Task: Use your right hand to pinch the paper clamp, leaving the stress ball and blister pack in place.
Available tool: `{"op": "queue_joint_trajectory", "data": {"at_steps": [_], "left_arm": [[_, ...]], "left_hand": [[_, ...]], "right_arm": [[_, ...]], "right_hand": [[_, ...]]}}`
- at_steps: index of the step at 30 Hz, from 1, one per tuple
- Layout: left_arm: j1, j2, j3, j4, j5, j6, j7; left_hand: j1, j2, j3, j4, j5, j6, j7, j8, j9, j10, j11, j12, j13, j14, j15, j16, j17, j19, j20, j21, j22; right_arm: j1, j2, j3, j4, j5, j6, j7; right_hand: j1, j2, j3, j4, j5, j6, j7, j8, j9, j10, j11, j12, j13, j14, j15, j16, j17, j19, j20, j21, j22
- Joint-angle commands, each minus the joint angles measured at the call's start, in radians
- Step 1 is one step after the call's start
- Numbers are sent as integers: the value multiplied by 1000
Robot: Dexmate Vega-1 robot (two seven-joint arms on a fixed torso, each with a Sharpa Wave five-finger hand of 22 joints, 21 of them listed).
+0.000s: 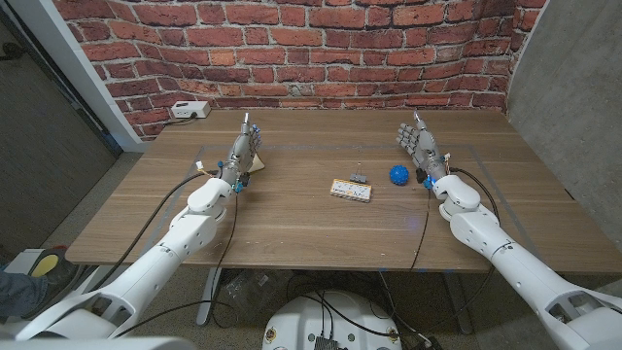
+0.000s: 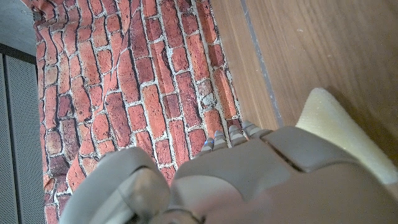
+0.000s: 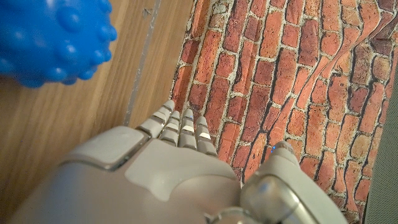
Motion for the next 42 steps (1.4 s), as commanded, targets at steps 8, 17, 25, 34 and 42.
{"op": "queue_joint_trajectory", "data": {"at_steps": [8, 17, 25, 34, 42], "left_arm": [[39, 35, -3, -63, 20, -3, 8], [51, 55, -5, -94, 33, 13, 23], [48, 50, -5, -77, 27, -4, 4], [67, 71, -8, -115, 26, 6, 0], [101, 114, -14, -181, 65, 8, 24]], "left_hand": [[8, 1, -5, -3, 7, -7, -1, 6, 5, -5, -3, 4, 1, -8, -3, 4, 4, -15, -78, 2, 3], [12, 3, -3, -4, 7, -6, -2, 5, 5, 0, -4, 4, 2, -5, -1, 6, 4, -22, -69, -2, 3], [24, 9, 1, -8, 8, 35, -3, 17, 5, 37, -3, 13, 2, 29, -1, 16, 4, 1, -65, 2, 3], [30, 12, 3, -10, 8, 46, -3, 19, 5, 48, -2, 15, 2, 42, -4, 19, 3, 6, -62, 2, 3], [41, 18, 6, -14, 8, 65, -4, 22, 5, 72, 2, 19, 2, 70, 3, 24, 3, 20, -46, 4, 3]], "right_arm": [[-81, -50, 17, -126, -76, 45, -79], [-124, -78, 15, -194, -177, 80, -140], [-179, -107, 16, -281, -296, 71, -230], [-222, -113, 24, -324, -322, 87, -244], [-248, -120, 33, -348, -353, 126, -245]], "right_hand": [[16, 5, 9, -1, 7, 0, 19, 4, 2, -1, 4, 8, 6, 2, 5, 6, 1, 9, 3, 4, 2], [34, 9, 15, -12, 6, 28, 1, 15, 2, 18, -4, 15, 6, 16, -4, 10, 1, 20, 3, 8, 2], [65, 13, 24, -31, 2, 68, -20, 28, 9, 49, -11, 24, 7, 33, -10, 11, 0, 35, 0, 12, 2], [79, 13, 28, -38, 1, 44, -19, 17, 8, 55, -21, 25, 8, 40, -16, 12, 0, 39, -1, 12, 2], [94, 18, 33, -44, 0, 49, -26, 17, 7, 65, -29, 27, 8, 54, -25, 14, 0, 49, -2, 14, 2]]}}
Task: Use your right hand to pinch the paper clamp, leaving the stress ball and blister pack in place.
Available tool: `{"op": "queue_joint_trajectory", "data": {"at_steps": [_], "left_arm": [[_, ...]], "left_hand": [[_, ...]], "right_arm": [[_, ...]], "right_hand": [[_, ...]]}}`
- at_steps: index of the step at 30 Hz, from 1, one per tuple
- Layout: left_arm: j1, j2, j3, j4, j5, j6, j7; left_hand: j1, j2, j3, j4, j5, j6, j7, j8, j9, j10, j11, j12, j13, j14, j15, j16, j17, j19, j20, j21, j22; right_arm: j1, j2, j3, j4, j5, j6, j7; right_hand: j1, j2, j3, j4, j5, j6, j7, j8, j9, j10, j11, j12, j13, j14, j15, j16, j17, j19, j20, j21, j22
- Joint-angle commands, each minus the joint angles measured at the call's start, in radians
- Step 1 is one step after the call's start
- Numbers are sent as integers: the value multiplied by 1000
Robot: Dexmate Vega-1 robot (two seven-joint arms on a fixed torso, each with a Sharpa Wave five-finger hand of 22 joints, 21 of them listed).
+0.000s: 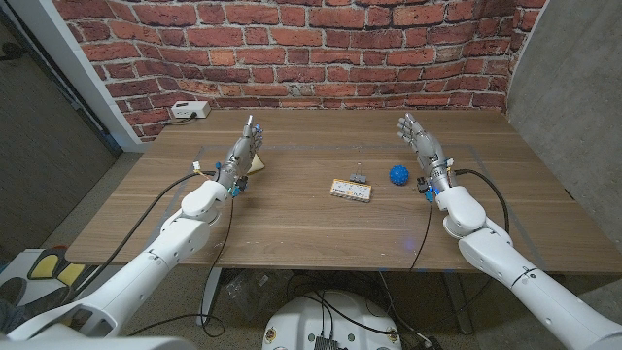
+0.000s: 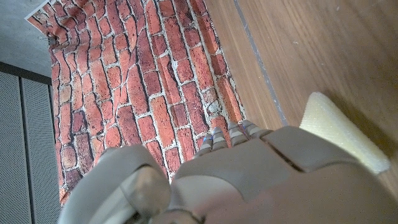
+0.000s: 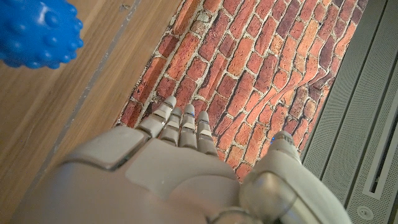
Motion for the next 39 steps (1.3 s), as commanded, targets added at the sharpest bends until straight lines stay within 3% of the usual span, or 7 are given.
{"op": "queue_joint_trajectory", "data": {"at_steps": [1, 19, 21, 30, 33, 35, 39], "left_arm": [[39, 49, -8, -77, 38, 4, 21], [11, -6, 2, 20, 12, -83, -46], [12, -8, -1, 18, -1, -74, -49], [43, 37, -13, -66, -12, -33, -46], [60, 49, -19, -93, -12, -25, -36], [66, 53, -20, -97, -2, -31, -31], [78, 59, -25, -105, 4, -29, -16]], "left_hand": [[6, 5, -2, -6, 4, 9, 2, 7, 5, 11, 3, 5, 2, 14, 1, 6, 3, 9, -43, 4, 3], [33, 13, 1, -15, 0, 62, 13, 14, 6, 84, 19, 17, 3, 73, 2, 10, 3, 64, -14, 13, 2], [34, 14, 1, -16, 0, 67, 15, 14, 6, 87, 19, 17, 3, 78, 1, 11, 3, 67, -12, 13, 2], [40, 16, 2, -17, -2, 78, 17, 15, 6, 97, 22, 16, 3, 87, 3, 10, 2, 72, -7, 12, 2], [42, 17, 2, -18, -2, 78, 18, 14, 6, 98, 22, 15, 3, 88, 3, 9, 2, 70, -8, 10, 2], [43, 17, 2, -18, -2, 78, 18, 13, 6, 98, 22, 14, 3, 88, 4, 8, 2, 68, -9, 9, 2], [45, 18, 2, -19, -2, 80, 20, 13, 6, 99, 21, 14, 3, 89, 8, 7, 2, 69, -9, 8, 2]], "right_arm": [[-55, -16, 15, -62, -70, 37, -31], [-139, -21, 53, -164, -308, 29, -158], [-147, -30, 54, -193, -314, -10, -153], [-163, -37, 52, -255, -386, -64, -177], [-175, -48, 57, -286, -432, -93, -194], [-183, -51, 60, -298, -458, -104, -208], [-189, -54, 60, -309, -460, -109, -205]], "right_hand": [[20, 5, 6, -8, -1, 2, -7, -3, 3, 11, -8, 5, 3, 14, -4, 7, 3, 14, -5, 8, 2], [64, 21, 24, -21, -6, 45, -24, 6, 3, 47, -20, 13, 4, 32, -12, 5, 3, 28, -9, 9, 3], [87, 25, 33, -27, -7, 45, -25, 3, 3, 92, -19, 28, 6, 57, -16, 10, 3, 39, -5, 10, 3], [118, 29, 43, -30, -5, 119, -44, 27, 8, 125, -27, 39, 12, 79, -18, 9, 3, 55, -6, 12, 4], [125, 26, 44, -31, -7, 104, -50, 18, 8, 117, -34, 35, 12, 80, -17, 7, 3, 56, -5, 11, 4], [155, 34, 57, -33, -7, 105, -55, 13, 6, 175, -71, 54, 13, 97, -32, 8, 3, 58, -5, 9, 4], [177, 42, 67, -33, -7, 136, -63, 19, 4, 216, -91, 67, 13, 106, -37, 6, 3, 63, -11, 9, 4]]}}
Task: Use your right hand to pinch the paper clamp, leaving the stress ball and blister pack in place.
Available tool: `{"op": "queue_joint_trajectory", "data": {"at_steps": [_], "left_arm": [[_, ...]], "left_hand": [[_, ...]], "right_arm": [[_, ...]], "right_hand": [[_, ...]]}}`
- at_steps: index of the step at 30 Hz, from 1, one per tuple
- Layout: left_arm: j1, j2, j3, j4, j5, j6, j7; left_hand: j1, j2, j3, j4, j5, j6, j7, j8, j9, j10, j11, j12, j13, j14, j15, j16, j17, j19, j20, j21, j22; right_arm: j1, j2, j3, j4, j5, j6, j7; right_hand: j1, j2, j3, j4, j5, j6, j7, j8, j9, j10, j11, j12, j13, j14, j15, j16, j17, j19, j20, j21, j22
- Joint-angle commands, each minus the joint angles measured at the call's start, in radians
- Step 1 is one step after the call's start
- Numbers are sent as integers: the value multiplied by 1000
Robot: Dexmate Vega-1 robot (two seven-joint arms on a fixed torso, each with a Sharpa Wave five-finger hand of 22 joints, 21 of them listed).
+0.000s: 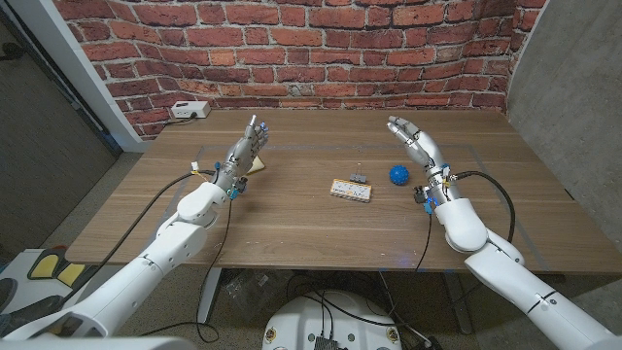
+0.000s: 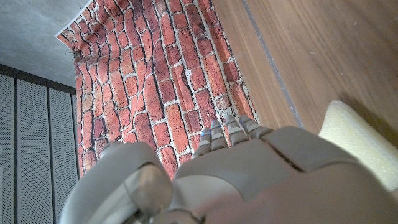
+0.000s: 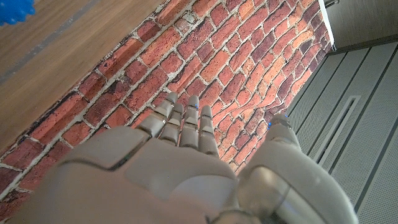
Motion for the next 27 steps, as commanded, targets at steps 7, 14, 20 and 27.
{"op": "queue_joint_trajectory", "data": {"at_steps": [7, 14, 20, 27], "left_arm": [[46, 35, -29, -47, -6, 10, 20], [38, 40, -33, -58, -12, 11, 7], [38, 55, -33, -81, 6, 23, 18], [29, 58, -30, -77, 9, 24, 4]], "left_hand": [[12, 4, -3, -6, -3, 13, 6, 1, 1, 11, -3, -2, 4, 10, 6, -1, 3, 2, -10, 0, 2], [15, 5, -2, -7, -3, 15, 6, 1, 1, 13, -2, -3, 4, 11, 4, -2, 3, 4, -9, -1, 2], [18, 5, -2, -8, -4, 15, 4, -1, 1, 13, -2, -5, 4, 10, 5, -4, 3, 2, -6, -3, 2], [21, 6, -2, -9, -5, 22, 4, -1, 2, 18, -3, -6, 4, 13, 6, -6, 3, 0, -4, -6, 2]], "right_arm": [[-15, -16, -9, -69, -92, -82, -13], [3, -32, -16, -100, -137, -147, -11], [-2, -52, -15, -137, -186, -215, -21], [9, -88, -48, -212, -344, -374, -31]], "right_hand": [[42, -4, 15, 2, -4, -1, -9, -14, 0, -35, 4, -21, 2, -6, 4, -7, 2, -6, -7, -7, 5], [61, -12, 17, 2, -6, -38, 2, -31, 0, -95, 23, -50, 0, -42, 16, -14, 2, -37, 2, -17, 5], [87, -16, 24, -3, -5, -22, -15, -21, 4, -116, 36, -58, 1, -57, 22, -13, 3, -53, 6, -20, 4], [130, -22, 37, -12, -3, -81, -5, -36, 7, -128, 27, -61, 4, -73, 25, -13, 4, -68, 14, -22, 3]]}}
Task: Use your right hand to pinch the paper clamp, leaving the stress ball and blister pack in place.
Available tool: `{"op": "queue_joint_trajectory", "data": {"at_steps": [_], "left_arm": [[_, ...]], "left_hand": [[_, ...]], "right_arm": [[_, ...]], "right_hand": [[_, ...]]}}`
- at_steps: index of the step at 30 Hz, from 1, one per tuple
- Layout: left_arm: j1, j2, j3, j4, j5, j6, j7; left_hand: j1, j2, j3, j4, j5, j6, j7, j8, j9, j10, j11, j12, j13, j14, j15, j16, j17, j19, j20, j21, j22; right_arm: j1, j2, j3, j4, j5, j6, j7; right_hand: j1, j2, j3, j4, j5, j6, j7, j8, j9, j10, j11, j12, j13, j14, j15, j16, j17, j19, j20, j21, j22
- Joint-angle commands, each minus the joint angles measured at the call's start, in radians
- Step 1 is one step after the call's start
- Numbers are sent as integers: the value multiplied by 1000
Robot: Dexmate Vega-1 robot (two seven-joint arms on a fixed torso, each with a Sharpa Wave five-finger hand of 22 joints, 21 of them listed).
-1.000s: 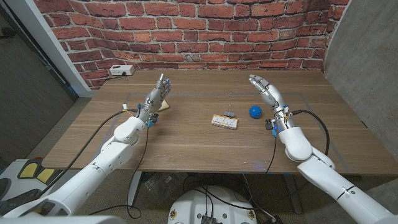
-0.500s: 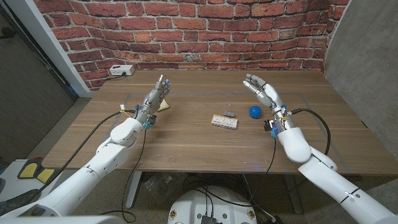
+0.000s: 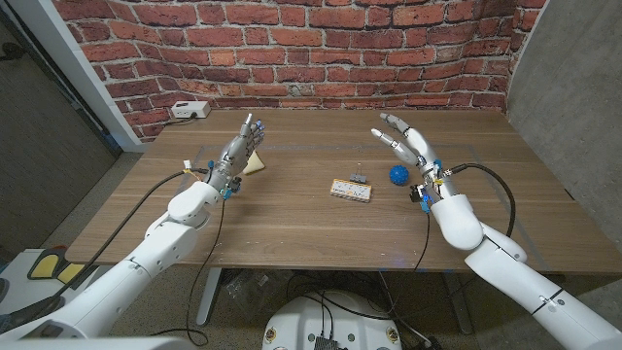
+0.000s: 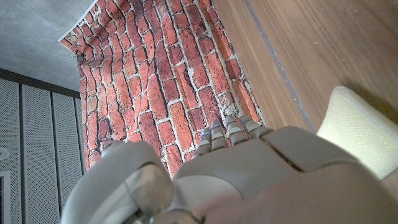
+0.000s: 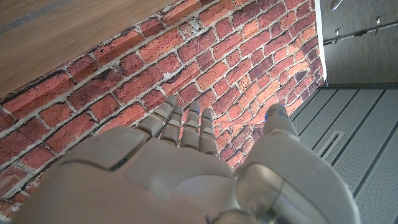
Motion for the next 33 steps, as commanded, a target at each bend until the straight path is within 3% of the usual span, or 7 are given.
{"op": "queue_joint_trajectory", "data": {"at_steps": [1, 9, 14, 26, 33], "left_arm": [[-9, 13, 0, -12, 11, 9, -9], [-20, -5, -2, 26, -11, -11, -31], [-19, -9, -6, 36, -27, -13, -41], [-12, 4, -11, 20, -22, -4, -31], [-1, -7, -13, 34, -16, -25, -20]], "left_hand": [[3, 9, -3, -9, 0, 11, 6, -1, 2, 9, -2, -1, 4, 8, 1, -1, 3, -1, -4, -2, 2], [5, 9, -3, -9, -1, 13, 6, -2, 2, 16, 1, -1, 4, 10, 0, -2, 3, -2, 0, -4, 2], [6, 10, -3, -9, -2, 21, 9, 0, 2, 23, 2, 0, 4, 18, -1, -1, 3, 2, 3, -4, 3], [7, 13, -4, -8, -3, 25, 9, -2, 2, 25, 2, -3, 4, 20, 2, -2, 3, 1, 4, -7, 3], [8, 16, -3, -7, -4, 27, 16, -3, 2, 26, 4, -5, 4, 20, 1, -4, 4, 0, 6, -9, 3]], "right_arm": [[15, -47, -40, -100, -198, -211, -17], [40, -60, -79, -132, -234, -285, 19], [54, -72, -102, -160, -267, -356, 49], [86, -126, -127, -210, -270, -427, 144], [112, -140, -178, -249, -352, -534, 198]], "right_hand": [[29, -3, 13, -1, 1, -24, 9, -8, 5, -9, -5, -3, 4, -10, 2, -1, 4, -11, 1, -5, 3], [50, -10, 18, -3, 3, -14, 17, -1, 5, -1, -8, 2, 4, -11, 1, 2, 4, -12, 2, -4, 3], [82, -22, 24, -2, 5, 13, 24, 13, 6, 29, -2, 18, 11, 21, -4, 14, 5, 1, 6, 3, 3], [94, -33, 24, 3, 5, 13, 23, 13, 6, 35, -6, 23, 14, 20, -10, 11, 5, 2, 10, 4, 3], [100, -39, 23, 6, 5, 6, 28, 9, 6, 23, -5, 19, 14, 19, -6, 10, 5, -8, 14, 1, 3]]}}
